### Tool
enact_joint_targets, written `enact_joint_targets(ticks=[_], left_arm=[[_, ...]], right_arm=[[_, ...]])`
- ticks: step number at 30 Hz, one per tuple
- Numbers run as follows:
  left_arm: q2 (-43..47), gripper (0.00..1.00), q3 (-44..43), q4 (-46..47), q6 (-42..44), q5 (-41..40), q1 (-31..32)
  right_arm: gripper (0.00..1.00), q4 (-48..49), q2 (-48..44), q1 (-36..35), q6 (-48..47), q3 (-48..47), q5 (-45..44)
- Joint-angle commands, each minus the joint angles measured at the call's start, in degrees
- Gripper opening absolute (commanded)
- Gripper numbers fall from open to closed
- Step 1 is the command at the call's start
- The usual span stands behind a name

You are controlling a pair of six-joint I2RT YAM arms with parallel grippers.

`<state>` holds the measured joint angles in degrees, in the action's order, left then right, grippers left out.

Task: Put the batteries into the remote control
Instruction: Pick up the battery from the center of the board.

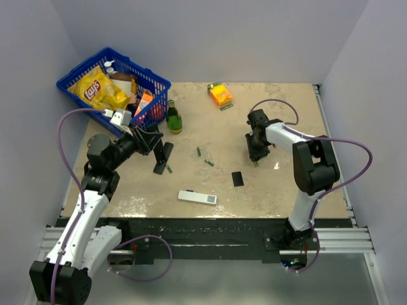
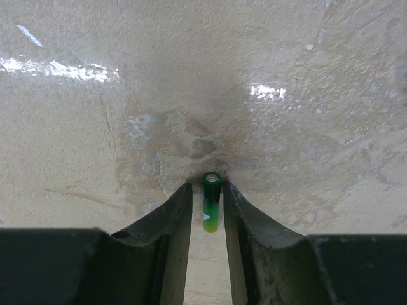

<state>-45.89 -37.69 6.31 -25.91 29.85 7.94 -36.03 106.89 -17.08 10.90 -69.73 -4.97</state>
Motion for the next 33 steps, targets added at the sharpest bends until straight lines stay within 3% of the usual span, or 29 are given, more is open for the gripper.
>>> enact_joint_targets(ticks=[1, 11, 20, 24, 33], left_arm=[[0.01, 0.00, -0.54, 2.57, 0.16, 1.00, 0.23], [-0.08, 0.00, -0.45, 2.48, 0.25, 1.09, 0.23], [0.10, 0.00, -0.54, 2.48, 0.34, 1.09, 0.23], [0.10, 0.00, -0.54, 2.48, 0.34, 1.09, 0.23], [0.27, 0.00, -0.28, 3.10, -0.19, 1.79, 0.14]], right_arm=[[0.30, 1.58, 3.32, -0.15, -0.96, -0.40, 1.28], [0.30, 1.49, 4.99, -0.06, -1.23, -1.37, 0.40], [0.19, 1.14, 3.85, -0.06, -1.32, -0.67, -0.13], [0.08, 0.87, 2.89, -0.14, -1.23, -0.58, -0.83], [0.00, 4.56, -9.92, -3.48, 0.44, 1.18, -1.62]])
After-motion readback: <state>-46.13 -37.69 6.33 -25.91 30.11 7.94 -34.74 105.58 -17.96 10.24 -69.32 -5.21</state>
